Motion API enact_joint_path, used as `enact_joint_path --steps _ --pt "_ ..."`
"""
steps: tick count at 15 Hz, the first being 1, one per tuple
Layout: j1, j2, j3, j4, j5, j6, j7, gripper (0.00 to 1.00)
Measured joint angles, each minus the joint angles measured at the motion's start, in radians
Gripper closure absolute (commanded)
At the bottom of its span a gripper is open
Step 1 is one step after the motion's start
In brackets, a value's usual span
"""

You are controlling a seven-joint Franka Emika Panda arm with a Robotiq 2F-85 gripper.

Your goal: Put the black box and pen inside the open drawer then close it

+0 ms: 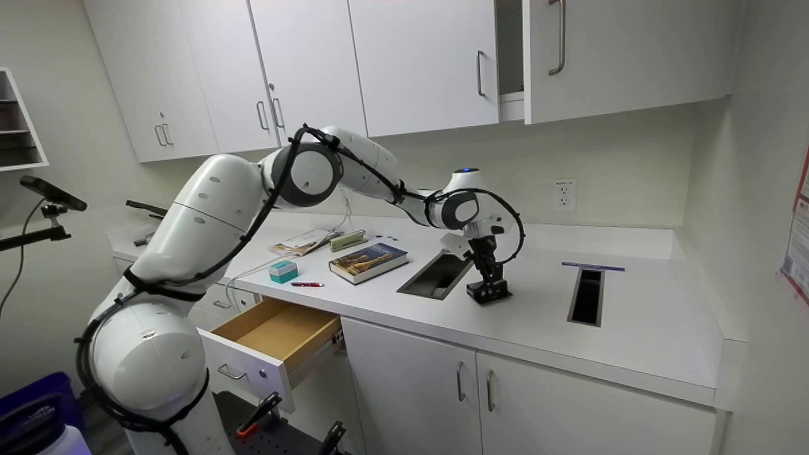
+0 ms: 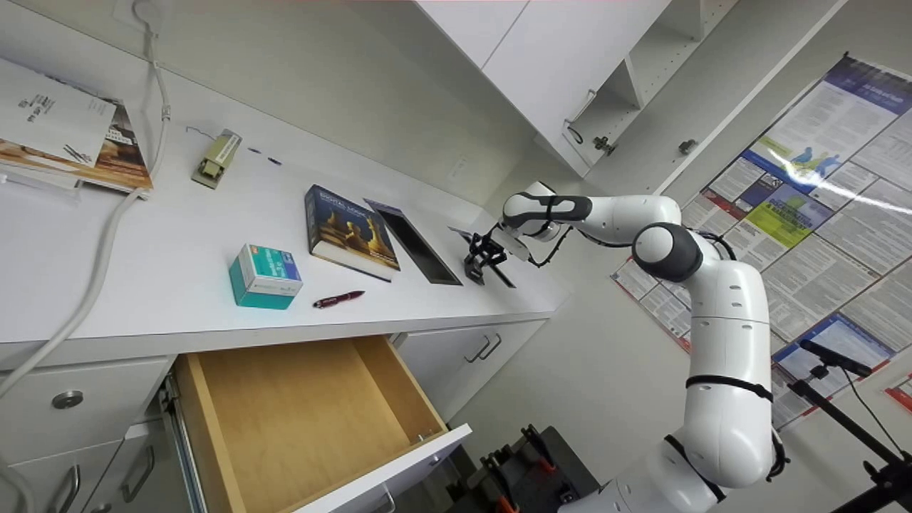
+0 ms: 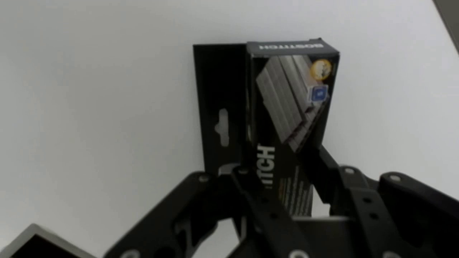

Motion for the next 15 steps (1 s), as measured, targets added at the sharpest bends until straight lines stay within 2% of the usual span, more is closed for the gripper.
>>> enact_joint_path --steps 5,9,15 --pt "-0.002 -0.061 0.027 0.000 -0.027 -0.112 -0.126 0.83" --pt "0.010 -0.151 0.086 -0.044 -0.069 -0.158 -0.281 0.83" --pt "0.107 -0.281 0.187 -0.163 -0.147 -0.158 -0.411 0.83"
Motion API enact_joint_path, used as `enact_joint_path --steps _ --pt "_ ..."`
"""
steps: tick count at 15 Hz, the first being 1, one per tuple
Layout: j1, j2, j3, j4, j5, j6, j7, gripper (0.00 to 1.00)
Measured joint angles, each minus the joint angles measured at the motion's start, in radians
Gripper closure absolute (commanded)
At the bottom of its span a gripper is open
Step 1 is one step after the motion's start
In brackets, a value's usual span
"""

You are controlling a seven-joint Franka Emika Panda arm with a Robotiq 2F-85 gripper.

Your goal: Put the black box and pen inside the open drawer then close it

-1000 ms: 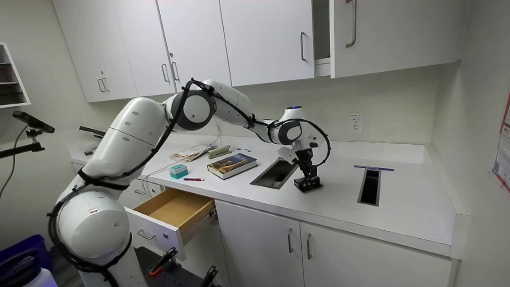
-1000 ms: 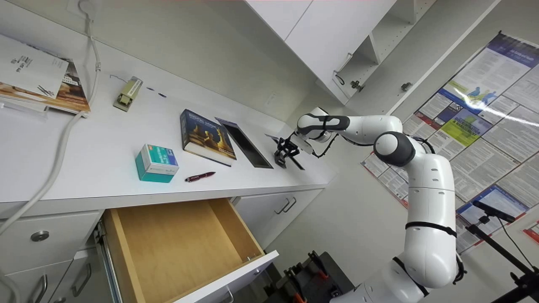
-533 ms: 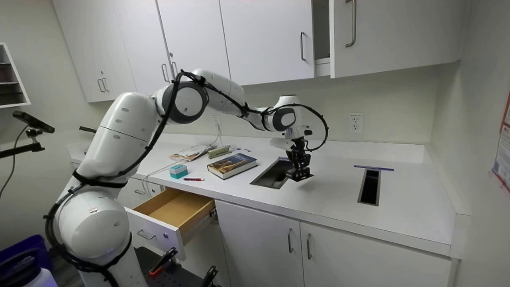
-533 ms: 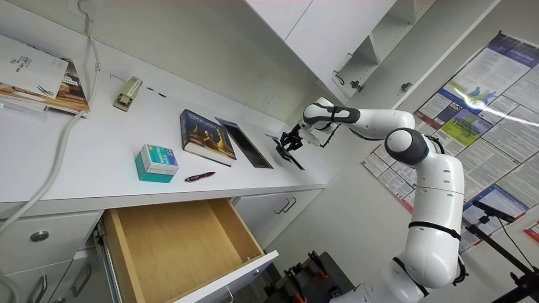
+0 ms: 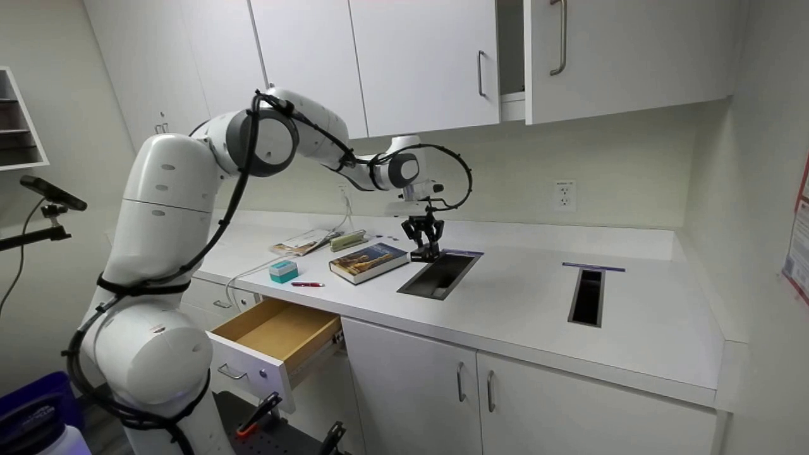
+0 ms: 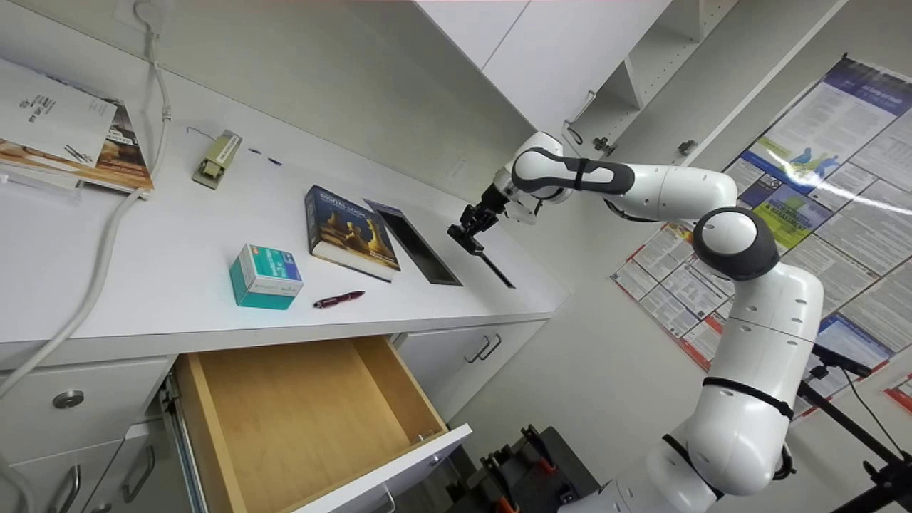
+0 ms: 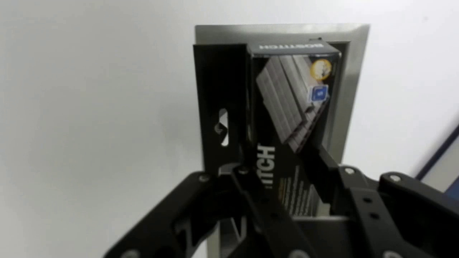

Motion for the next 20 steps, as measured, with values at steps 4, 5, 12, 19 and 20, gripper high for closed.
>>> enact_joint_path --steps 4,5,12,19,20 --pt "0.053 -0.055 0.057 -0.066 -0.021 0.002 -0.103 0.58" --pt "0.057 -0.071 0.064 -0.081 -0.021 0.002 -0.126 0.58" --pt "0.049 -0.109 0.066 -0.120 -0.021 0.004 -0.160 0.83" --pt "0.148 -0.112 0.186 -0.091 -0.022 0.013 -0.258 0.83" --pt "0.175 -0.119 0.213 -0.088 -0.022 0.013 -0.260 0.83"
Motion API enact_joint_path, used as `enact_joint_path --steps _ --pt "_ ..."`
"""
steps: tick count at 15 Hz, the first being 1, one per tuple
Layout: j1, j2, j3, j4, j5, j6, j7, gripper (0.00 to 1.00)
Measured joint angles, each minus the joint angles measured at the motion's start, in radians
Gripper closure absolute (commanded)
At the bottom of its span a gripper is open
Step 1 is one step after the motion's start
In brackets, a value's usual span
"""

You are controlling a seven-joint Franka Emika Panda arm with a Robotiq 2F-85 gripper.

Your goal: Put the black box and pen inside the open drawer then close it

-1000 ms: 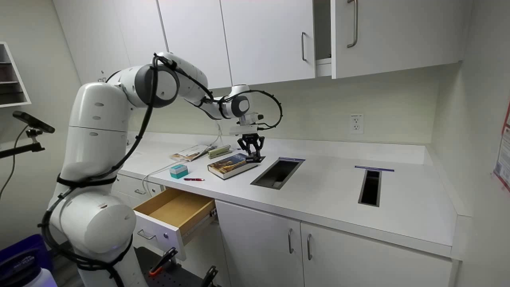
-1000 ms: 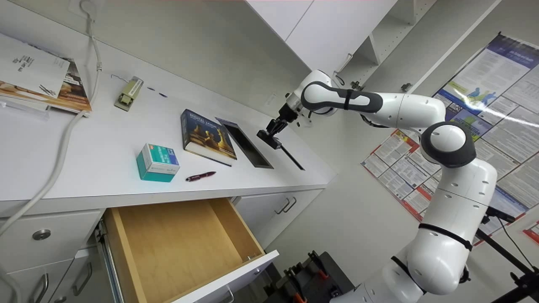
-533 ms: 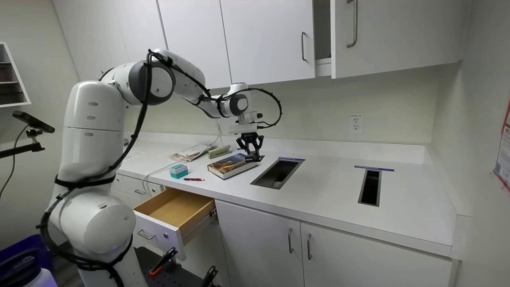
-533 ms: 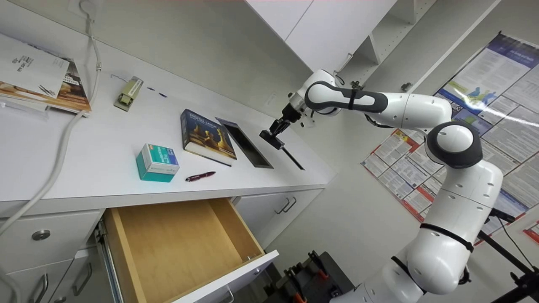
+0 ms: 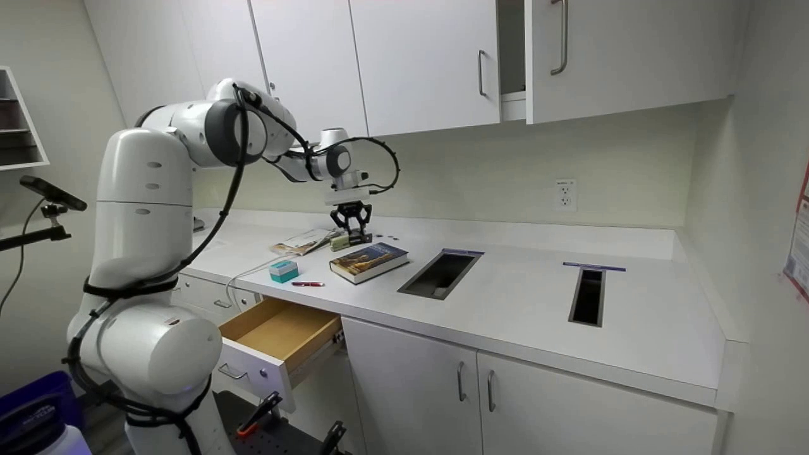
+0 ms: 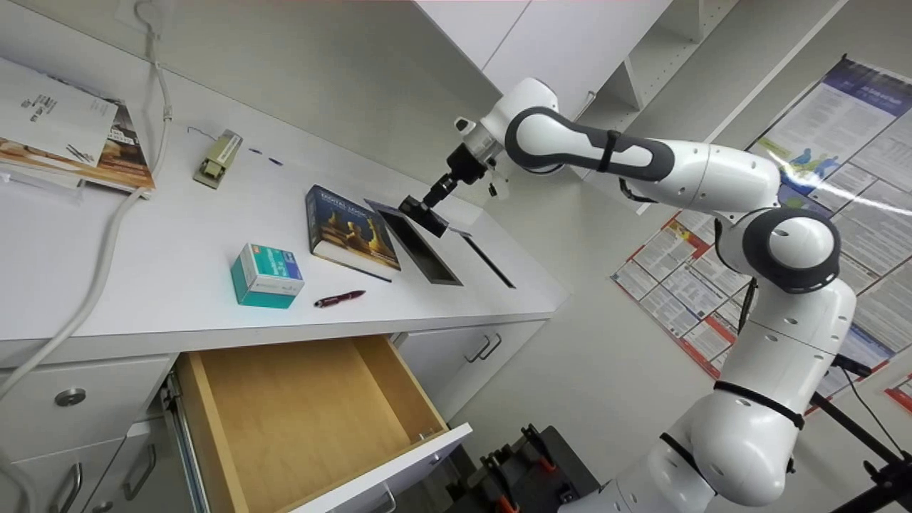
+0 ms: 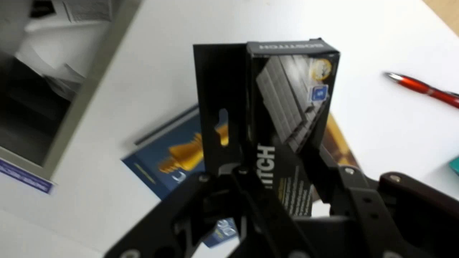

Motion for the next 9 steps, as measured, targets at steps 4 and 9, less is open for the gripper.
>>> enact_joint_path --steps 4,9 --pt "0.093 -0.016 0.099 0.008 0.004 0.000 -0.045 0.83" --pt "0.142 -0.025 0.204 -0.014 0.075 0.003 -0.224 0.83"
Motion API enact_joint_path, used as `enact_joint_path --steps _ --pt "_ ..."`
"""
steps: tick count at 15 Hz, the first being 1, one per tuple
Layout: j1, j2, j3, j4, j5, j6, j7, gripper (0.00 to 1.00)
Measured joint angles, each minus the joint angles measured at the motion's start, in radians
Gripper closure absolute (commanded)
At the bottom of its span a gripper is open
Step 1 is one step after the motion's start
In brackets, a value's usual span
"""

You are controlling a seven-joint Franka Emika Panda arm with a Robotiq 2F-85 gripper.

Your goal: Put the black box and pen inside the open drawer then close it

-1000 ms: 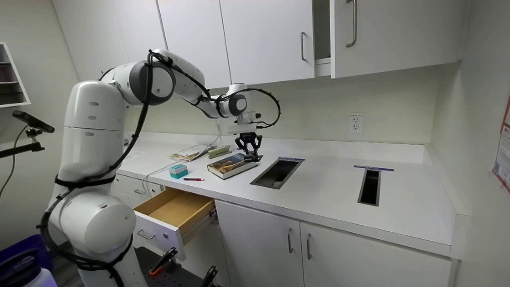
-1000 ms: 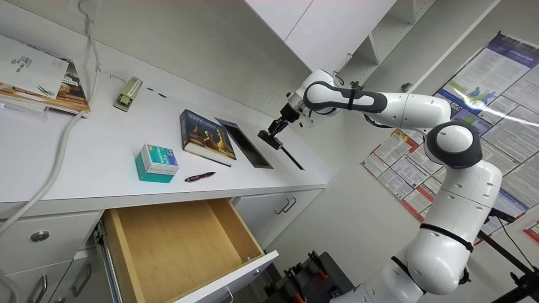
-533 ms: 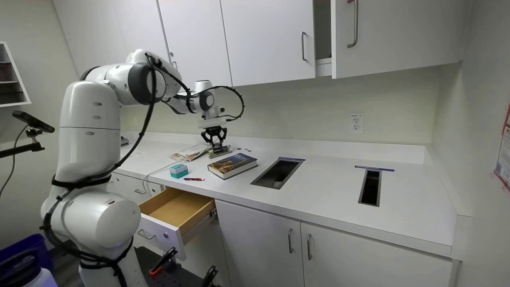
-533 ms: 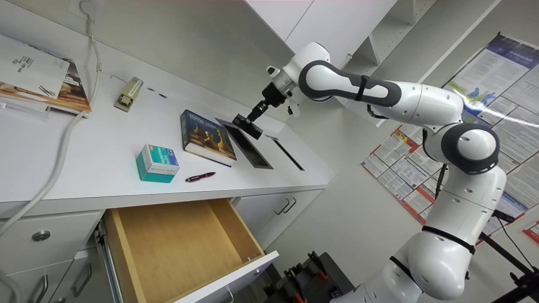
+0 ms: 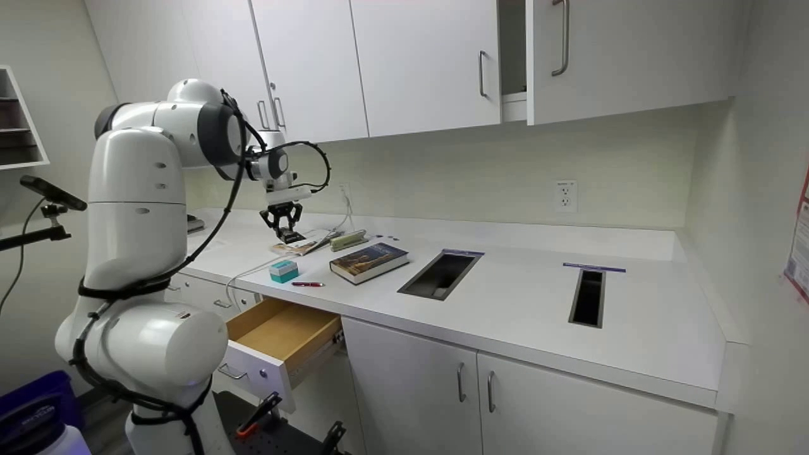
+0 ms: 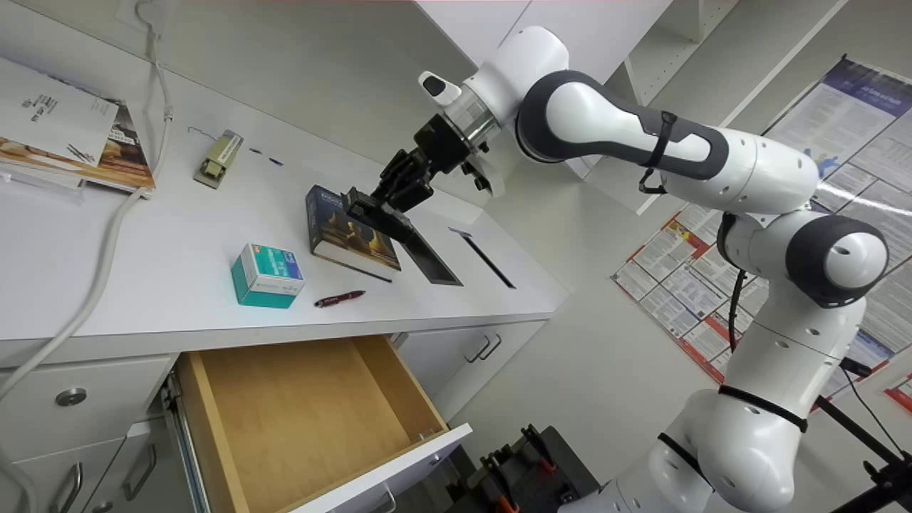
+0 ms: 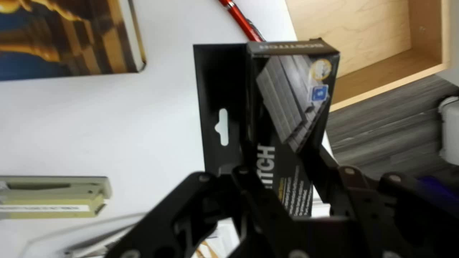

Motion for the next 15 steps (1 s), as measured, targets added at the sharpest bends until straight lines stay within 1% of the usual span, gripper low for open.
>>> enact_joint_path --steps 1,6,7,11,13,15 --pt "0.000 -0.009 0.016 -0.015 0.028 0.004 -0.056 0.58" --pt "0.008 -0.006 0.005 -0.021 0.035 0.005 -0.064 0.58" --pt "0.008 -0.004 0.004 -0.020 0.035 0.005 -0.064 0.83" --pt "0.020 -0.001 0.006 -0.030 0.028 0.004 -0.064 0.83" --pt "0.049 -0.005 0.018 -0.065 0.026 0.008 -0.064 0.83" --pt "0.087 -0.014 0.041 -0.126 0.026 0.046 -0.052 0.83"
